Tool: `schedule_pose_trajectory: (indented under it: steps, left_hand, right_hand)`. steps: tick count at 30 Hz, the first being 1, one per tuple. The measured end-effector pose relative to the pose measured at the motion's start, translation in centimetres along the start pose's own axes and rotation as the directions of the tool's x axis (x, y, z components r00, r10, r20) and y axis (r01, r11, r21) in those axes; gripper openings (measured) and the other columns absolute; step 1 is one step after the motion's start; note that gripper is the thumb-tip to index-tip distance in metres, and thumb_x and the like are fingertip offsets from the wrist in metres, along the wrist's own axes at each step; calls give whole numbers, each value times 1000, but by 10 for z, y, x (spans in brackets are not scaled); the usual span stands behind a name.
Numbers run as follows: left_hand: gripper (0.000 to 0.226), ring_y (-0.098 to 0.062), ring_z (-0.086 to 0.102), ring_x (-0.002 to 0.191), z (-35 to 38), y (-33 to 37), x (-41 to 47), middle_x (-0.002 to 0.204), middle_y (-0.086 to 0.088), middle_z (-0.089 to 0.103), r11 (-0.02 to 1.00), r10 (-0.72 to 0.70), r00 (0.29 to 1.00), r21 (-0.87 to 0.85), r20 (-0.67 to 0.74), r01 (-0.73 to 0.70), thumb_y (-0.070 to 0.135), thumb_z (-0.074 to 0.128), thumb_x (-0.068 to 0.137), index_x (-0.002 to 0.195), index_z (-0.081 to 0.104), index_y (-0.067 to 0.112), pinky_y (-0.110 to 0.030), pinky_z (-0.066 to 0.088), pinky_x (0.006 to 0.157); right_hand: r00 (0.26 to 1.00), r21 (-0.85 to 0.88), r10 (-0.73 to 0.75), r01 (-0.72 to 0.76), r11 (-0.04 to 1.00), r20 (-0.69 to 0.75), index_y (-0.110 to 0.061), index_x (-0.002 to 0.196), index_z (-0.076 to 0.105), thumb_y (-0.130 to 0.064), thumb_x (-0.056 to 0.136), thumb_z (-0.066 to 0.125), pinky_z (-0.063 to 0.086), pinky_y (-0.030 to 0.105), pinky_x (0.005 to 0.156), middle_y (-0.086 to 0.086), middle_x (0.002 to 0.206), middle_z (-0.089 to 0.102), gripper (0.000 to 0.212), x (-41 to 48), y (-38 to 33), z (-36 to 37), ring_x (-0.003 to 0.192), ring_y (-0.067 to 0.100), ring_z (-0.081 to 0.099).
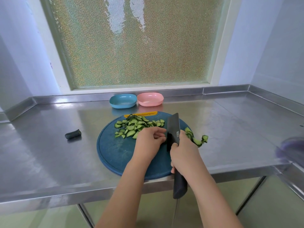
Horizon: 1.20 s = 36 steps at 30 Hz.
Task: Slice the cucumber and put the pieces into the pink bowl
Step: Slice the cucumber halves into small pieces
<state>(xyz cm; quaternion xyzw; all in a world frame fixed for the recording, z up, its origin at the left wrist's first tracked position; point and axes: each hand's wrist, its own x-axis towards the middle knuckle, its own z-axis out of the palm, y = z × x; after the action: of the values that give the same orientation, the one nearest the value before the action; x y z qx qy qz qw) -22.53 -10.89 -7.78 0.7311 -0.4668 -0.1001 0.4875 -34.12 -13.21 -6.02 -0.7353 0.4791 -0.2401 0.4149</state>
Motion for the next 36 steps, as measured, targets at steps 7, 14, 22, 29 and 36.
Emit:
schedule_pose_trajectory:
  steps: [7, 14, 22, 29, 36]
  left_hand:
    - [29, 8, 56, 71, 2, -2, 1, 84, 6, 67, 1000, 5, 1000, -7, 13, -5, 3, 65, 82, 109, 69, 14, 1, 42, 69]
    - [27, 0, 60, 77, 3, -4, 1, 92, 2, 71, 999, 14, 1000, 29, 2, -14, 5, 65, 82, 107, 70, 15, 0, 41, 70]
    - [23, 7, 56, 71, 4, -3, 0, 91, 4, 72, 997, 32, 999, 66, -5, -32, 9, 65, 84, 105, 71, 15, 3, 40, 65]
    - [23, 10, 55, 69, 5, -4, 2, 85, 7, 70, 996, 20, 1000, 86, -3, -20, 9, 64, 83, 103, 72, 17, 0, 42, 65]
    - [30, -1, 60, 79, 5, -1, 0, 96, 1, 71, 997, 4, 1000, 80, 2, -4, 5, 64, 84, 111, 68, 14, 4, 39, 69]
  right_hand:
    - [999, -134, 43, -43, 990, 3, -18, 150, 14, -9, 95, 38, 60, 42, 62, 18, 115, 54, 61, -3, -12, 4, 88, 36, 66]
    - [998, -234, 65, -58, 971, 21, -17, 152, 2, -7, 94, 36, 58, 38, 56, 19, 122, 50, 68, 1, -21, 4, 95, 36, 65]
    - [997, -279, 79, -79, 957, -15, -15, 149, 7, -8, 93, 39, 55, 48, 83, 18, 119, 53, 65, 11, -20, 16, 103, 35, 62]
    - [993, -262, 119, -118, 958, -11, -14, 146, 13, -11, 95, 38, 55, 47, 83, 18, 120, 54, 58, 22, -20, 21, 104, 33, 62]
    - [996, -233, 94, -91, 968, 2, -10, 147, 15, -10, 92, 44, 56, 47, 82, 20, 120, 53, 63, 8, -8, 6, 101, 36, 64]
